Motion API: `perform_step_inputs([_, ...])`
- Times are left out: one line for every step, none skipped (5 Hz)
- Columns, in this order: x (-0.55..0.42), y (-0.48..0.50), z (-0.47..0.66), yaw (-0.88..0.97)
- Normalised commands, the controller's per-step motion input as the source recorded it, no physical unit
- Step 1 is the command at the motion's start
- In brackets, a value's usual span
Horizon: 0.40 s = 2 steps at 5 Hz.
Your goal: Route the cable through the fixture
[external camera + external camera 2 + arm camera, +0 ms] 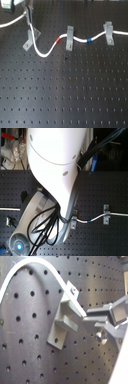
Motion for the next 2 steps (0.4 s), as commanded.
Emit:
perform_step_inputs([-0.092, -0.134, 0.12, -0.41])
perform_step_inputs([-0.108, 0.108, 0.1, -0.05])
